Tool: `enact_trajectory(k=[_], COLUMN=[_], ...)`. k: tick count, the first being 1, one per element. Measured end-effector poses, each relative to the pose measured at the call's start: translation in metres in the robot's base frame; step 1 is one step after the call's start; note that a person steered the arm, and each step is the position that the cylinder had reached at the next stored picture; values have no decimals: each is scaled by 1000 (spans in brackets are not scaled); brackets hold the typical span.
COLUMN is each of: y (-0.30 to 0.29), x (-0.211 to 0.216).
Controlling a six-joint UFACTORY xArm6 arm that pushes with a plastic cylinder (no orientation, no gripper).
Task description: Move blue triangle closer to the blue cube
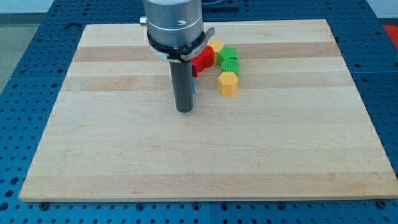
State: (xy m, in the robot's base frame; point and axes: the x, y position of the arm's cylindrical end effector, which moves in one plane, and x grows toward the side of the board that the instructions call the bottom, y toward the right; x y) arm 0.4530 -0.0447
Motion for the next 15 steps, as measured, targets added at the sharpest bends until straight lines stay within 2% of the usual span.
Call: enact_trajectory(k=[2,5,8,11,15], y=[-4,-42,-31,-25,-7], x=[5,-2,-35,-20,-25])
